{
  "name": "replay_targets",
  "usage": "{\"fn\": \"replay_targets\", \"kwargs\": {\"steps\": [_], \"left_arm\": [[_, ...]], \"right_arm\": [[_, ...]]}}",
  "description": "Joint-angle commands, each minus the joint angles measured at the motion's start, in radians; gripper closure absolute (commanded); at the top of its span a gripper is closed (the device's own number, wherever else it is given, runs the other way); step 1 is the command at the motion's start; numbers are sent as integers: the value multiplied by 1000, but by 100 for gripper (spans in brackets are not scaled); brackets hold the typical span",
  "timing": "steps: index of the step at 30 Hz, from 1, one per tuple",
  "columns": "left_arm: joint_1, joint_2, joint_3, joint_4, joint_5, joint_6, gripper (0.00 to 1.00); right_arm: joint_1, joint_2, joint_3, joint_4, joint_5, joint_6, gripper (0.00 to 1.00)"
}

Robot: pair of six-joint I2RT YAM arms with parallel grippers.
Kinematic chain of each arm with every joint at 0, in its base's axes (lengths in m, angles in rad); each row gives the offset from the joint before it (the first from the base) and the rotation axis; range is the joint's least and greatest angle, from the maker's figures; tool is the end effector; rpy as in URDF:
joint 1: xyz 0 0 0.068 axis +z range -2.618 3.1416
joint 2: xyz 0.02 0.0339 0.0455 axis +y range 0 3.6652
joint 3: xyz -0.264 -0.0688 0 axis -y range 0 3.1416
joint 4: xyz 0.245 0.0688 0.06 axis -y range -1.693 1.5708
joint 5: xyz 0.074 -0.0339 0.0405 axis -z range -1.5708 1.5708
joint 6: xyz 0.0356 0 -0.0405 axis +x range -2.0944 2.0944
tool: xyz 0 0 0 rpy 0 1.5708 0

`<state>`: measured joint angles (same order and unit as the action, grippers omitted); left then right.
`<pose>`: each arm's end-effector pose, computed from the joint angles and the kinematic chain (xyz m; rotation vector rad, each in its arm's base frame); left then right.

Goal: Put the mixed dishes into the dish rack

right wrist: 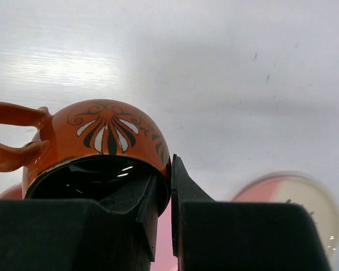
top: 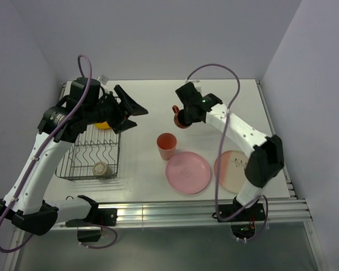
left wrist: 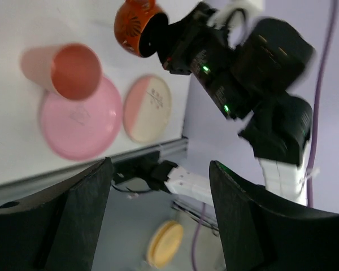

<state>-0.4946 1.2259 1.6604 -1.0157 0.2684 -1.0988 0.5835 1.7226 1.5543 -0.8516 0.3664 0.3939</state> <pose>0.1876 -0.1119 0.4600 -0.5428 2.3248 -1.1434 0.3138 0.1919 0.3012 -0.1058 2.4900 -0.0769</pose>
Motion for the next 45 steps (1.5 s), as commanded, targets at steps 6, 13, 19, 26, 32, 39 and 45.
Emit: {"fn": "replay_targets", "kwargs": {"steps": [6,13,19,26,32,39,45], "left_arm": [[-2,-39,-142,144,209,-257,24],[-2,-37,-202,241,319,-378,20],[2,-52,-290,383,429,-466,18],[5,-55,-424,663,643,-569,14],[5,-65,-459,803,724,-694,7],[-19,-175,-600,994,692,-984,6],[-85,-203,-597,985,680,-1055,5]], "right_arm": [[222,-326,-3,149,337,-156,100],[306,-550,-199,373,333,-289,100],[305,-682,-255,402,154,-313,100],[276,-785,-273,424,-202,-273,100],[259,-799,-247,379,-464,-253,100],[256,-871,-316,514,-504,-237,100],[257,-837,-284,528,-564,-260,100]]}}
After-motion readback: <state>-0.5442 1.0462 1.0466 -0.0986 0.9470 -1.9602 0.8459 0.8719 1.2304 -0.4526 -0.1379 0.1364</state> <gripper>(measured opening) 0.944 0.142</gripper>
